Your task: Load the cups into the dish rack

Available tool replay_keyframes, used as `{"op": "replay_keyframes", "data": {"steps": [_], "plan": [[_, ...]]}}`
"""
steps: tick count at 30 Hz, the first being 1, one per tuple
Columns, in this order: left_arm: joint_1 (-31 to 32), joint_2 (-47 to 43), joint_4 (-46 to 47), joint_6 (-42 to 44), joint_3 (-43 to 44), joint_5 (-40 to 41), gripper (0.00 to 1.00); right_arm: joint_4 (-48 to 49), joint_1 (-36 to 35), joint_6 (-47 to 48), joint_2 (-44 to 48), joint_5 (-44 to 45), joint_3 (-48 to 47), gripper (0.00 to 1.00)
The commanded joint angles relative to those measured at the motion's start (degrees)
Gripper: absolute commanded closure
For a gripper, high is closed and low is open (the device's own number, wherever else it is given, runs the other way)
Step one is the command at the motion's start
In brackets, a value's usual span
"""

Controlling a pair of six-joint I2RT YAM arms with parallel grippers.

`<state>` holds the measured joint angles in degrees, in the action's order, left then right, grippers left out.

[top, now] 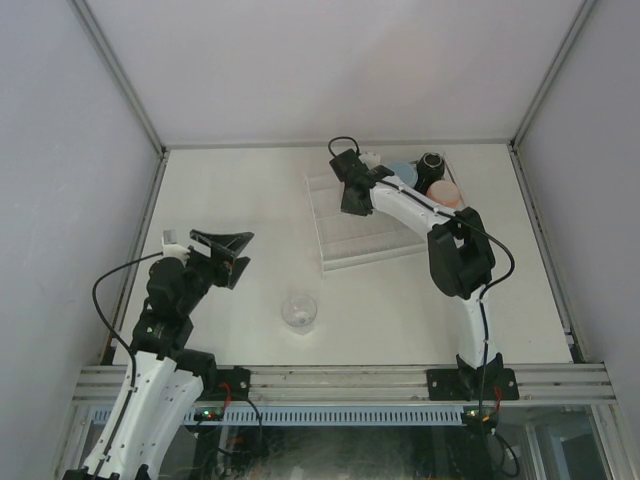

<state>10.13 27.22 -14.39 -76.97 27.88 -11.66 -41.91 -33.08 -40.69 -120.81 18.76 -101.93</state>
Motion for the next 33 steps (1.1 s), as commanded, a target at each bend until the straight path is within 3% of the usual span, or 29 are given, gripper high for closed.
{"op": "replay_keyframes", "data": {"steps": [1,19,33], "plan": [[-0.63,-0.86,0.16,1.30,-0.61,0.21,0.10,1.92,-0.14,0.35,-0.93,-0.52,-0.40,0.88],[-0.79,-0.70,0.28,1.73,-0.53,-0.67,0.10,1.51,-0.05,0.39,-1.05,-1.14,0.59,0.68],[-1.07,-1.46,-0.53,2.30,-0.29,-1.03,0.10,1.42,1.38,0.57,-0.17,-0.09,-1.36,0.70]]}}
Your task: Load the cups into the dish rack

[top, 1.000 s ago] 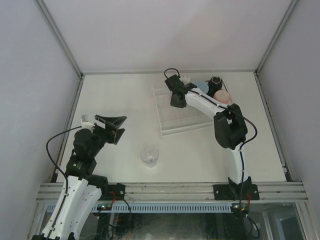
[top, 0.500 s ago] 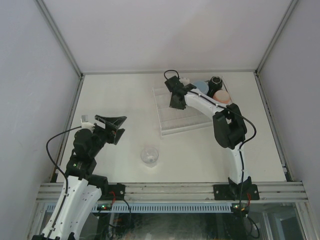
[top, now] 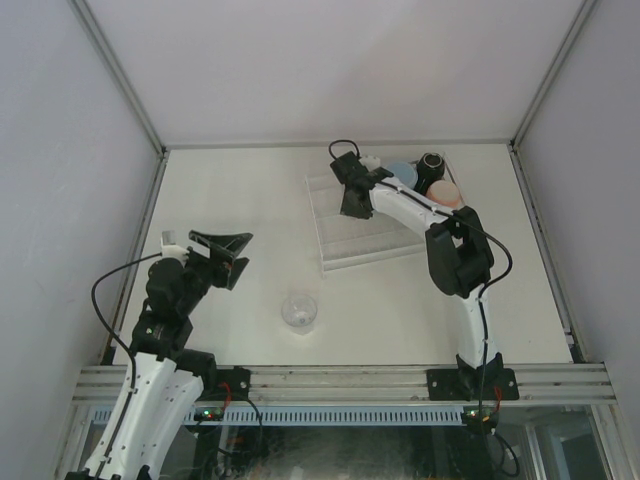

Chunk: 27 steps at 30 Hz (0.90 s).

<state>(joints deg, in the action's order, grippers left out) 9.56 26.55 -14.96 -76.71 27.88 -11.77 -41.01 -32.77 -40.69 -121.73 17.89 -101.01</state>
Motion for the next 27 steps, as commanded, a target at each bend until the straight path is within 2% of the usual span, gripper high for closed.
{"op": "replay_keyframes", "data": {"steps": [1,6,13,18,22,27], "plan": [[-0.46,-0.88,-0.17,2.19,-0.15,-0.89,0.10,0.15,1.13,0.87,0.53,0.51,-2.87,0.69],[-0.56,0.02,-4.64,6.96,2.07,-1.06,0.10,-1.08,0.95,1.64,1.57,0.78,-3.47,0.59],[-0.49,1.94,-19.72,22.93,7.95,-1.22,0.09,-0.80,-0.04,2.93,6.91,1.09,-0.77,0.51],[0.68,2.78,-28.94,29.54,9.52,-0.76,0.18,-0.38,-1.42,3.65,12.32,1.69,2.24,0.50],[6.58,3.52,-31.00,30.28,9.54,4.20,0.21,0.07,-1.59,4.03,18.03,1.00,5.19,0.50],[19.65,8.47,-31.79,28.20,10.94,12.88,0.21,-0.72,-1.70,5.16,24.88,0.50,8.19,0.50]]}}
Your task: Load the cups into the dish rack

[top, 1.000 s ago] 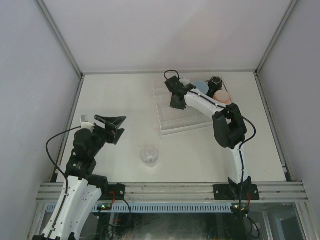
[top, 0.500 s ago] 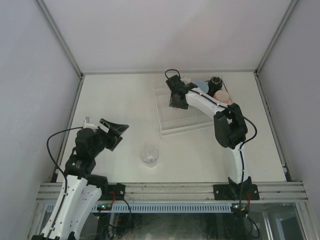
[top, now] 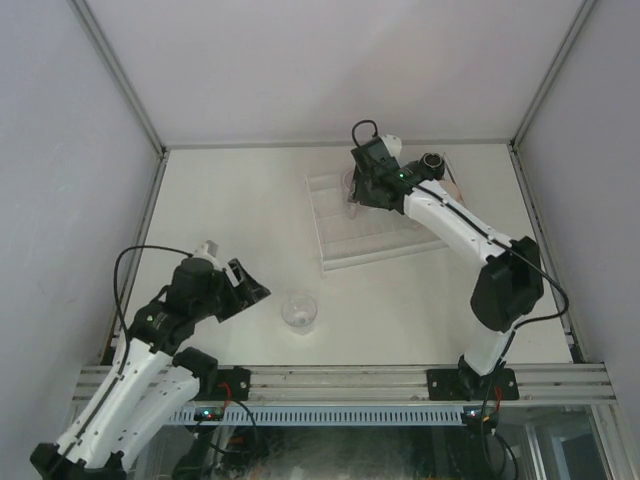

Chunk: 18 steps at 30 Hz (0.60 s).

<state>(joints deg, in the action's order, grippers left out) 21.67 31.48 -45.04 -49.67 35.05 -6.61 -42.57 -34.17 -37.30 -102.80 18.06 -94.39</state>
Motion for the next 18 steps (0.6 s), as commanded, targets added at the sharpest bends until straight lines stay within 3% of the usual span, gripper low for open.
{"op": "replay_keyframes", "data": {"steps": [1,7,18], "plan": [[9.64,4.34,-1.80,0.89,4.09,9.30,0.21,0.62,-0.28,2.00,7.56,0.31,2.44,0.50],[18.71,12.84,-0.01,-0.53,6.29,14.90,0.25,-0.43,-0.29,2.31,17.33,0.04,8.32,0.50],[26.45,24.17,4.25,-2.13,8.35,18.02,0.32,-1.90,3.04,2.22,32.39,-0.75,19.11,0.50]]}}
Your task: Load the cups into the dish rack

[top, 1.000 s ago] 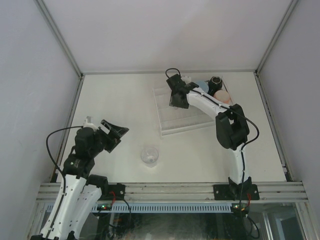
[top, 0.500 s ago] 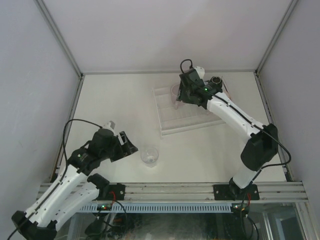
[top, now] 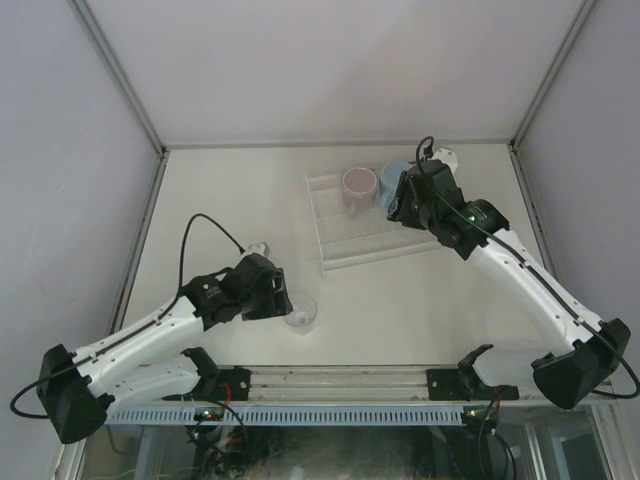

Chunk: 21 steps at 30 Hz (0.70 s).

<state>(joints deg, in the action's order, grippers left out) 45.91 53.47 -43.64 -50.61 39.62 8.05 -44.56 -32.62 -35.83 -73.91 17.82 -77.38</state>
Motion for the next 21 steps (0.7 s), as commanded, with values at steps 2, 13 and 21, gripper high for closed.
{"op": "replay_keyframes", "data": {"steps": [2,13,21], "plan": [[2.99,3.88,3.13,-1.28,4.01,4.15,0.34,0.21,2.12,0.82,5.19,-1.00,3.40,0.50],[6.59,13.17,6.30,-1.69,5.19,4.67,0.53,-0.96,4.62,1.45,10.54,-2.40,5.64,0.50],[6.74,10.63,4.77,-2.25,4.91,6.07,1.00,-0.43,11.67,4.51,12.04,-17.59,6.36,0.50]]}}
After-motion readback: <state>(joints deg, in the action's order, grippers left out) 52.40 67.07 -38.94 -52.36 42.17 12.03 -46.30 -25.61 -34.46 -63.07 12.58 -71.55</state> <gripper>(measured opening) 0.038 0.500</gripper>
